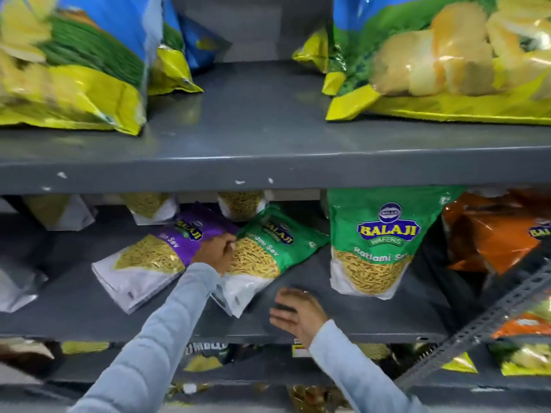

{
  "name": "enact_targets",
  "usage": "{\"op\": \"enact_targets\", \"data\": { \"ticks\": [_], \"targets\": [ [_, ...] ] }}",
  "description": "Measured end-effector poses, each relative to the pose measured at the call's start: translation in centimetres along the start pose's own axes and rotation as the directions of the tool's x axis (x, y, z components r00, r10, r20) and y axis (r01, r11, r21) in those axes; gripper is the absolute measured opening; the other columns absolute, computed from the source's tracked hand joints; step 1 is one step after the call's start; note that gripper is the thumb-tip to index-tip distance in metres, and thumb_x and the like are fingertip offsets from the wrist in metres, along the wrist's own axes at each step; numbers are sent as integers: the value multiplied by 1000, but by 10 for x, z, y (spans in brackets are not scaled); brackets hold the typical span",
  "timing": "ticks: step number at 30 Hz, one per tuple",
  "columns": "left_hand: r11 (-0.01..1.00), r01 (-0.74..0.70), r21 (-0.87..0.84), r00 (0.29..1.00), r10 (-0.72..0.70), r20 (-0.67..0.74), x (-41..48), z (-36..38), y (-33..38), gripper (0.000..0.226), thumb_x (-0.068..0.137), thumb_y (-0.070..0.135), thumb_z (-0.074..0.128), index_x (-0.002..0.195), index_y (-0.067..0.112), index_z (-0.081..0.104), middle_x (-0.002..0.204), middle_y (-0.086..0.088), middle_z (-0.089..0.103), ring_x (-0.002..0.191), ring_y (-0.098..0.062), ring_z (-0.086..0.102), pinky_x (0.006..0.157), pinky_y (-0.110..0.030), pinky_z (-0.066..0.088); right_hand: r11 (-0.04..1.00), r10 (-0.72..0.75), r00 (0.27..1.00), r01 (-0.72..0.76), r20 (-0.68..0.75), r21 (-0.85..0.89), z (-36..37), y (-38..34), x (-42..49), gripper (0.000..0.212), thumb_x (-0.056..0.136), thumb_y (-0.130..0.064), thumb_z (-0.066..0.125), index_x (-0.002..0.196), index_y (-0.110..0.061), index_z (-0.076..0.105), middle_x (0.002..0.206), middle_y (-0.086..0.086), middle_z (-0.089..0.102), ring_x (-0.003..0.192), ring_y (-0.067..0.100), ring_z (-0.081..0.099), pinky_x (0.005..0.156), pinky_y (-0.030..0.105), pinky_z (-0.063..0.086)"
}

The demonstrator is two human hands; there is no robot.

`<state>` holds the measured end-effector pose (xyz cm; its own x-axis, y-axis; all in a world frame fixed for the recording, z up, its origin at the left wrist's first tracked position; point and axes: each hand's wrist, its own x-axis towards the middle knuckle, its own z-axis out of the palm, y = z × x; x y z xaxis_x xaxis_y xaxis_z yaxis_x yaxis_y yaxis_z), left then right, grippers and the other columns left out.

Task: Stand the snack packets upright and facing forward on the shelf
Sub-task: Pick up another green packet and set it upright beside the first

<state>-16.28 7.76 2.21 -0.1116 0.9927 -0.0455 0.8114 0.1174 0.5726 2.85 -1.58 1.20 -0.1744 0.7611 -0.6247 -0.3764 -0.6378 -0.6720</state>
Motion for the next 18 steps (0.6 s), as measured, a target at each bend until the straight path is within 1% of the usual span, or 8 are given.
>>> {"op": "enact_targets", "data": {
  "ticks": [3,5,7,8,11,14,16,18],
  "targets": [
    [1000,-10,-2,999,10,45,0,-5,2,25,86,19,53,109,16,63,112,-19,68,104,-36,62,93,-41,48,996,64,997,-67,-46,-66,37,3,22,32,87,-24,56,114,-8,47,116,15,49,97,31,53,75,41,51],
    [997,-39,-62,997,44,66,-3,-11,-2,33,78,29,59,108,16,63,111,-16,69,106,-32,62,94,-39,48,996,93,987,-94,-132,-2,55,10,30,46,81,-33,63,118,-11,46,123,13,51,96,31,56,67,43,51],
    [994,-35,-100,994,45,103,-9,-16,-8,51,69,41,61,111,13,59,110,-15,68,106,-31,61,92,-37,47,1000,31,966,-31,-256,7,62,20,31,45,77,-37,67,107,-12,46,121,10,51,102,33,55,51,37,50],
    [993,3,-114,990,13,143,-12,-18,-13,56,65,47,63,109,13,57,106,-14,68,104,-31,62,88,-36,46,1000,-12,952,11,-305,-7,63,25,32,42,76,-37,68,102,-12,46,116,10,51,103,33,53,49,34,48],
    [966,124,-226,939,-41,342,-22,-26,-26,52,54,62,67,82,20,55,83,-3,61,84,-21,57,74,-29,40,997,-63,931,76,-359,23,60,39,28,38,74,-37,70,91,-11,49,106,11,52,97,31,51,55,31,45],
    [900,219,-378,886,-22,462,-36,-31,-29,27,77,47,67,89,22,63,90,1,62,86,-14,55,75,-23,39,996,-76,923,91,-377,20,57,53,22,32,74,-33,72,82,-11,51,93,9,57,94,30,54,63,36,50],
    [884,229,-407,896,-29,442,-49,-33,-27,27,86,39,59,96,15,64,92,0,62,82,-13,53,68,-19,38,985,-146,915,171,-376,34,56,64,20,20,77,-25,70,82,-11,55,92,10,63,92,30,58,78,41,51],
    [847,247,-470,918,-49,394,-62,-31,-27,27,88,38,54,98,14,63,89,1,60,77,-9,51,62,-15,39,965,-230,904,260,-361,38,58,72,13,12,79,-17,67,87,-11,60,103,17,67,97,33,61,93,46,49]
  ]
}}
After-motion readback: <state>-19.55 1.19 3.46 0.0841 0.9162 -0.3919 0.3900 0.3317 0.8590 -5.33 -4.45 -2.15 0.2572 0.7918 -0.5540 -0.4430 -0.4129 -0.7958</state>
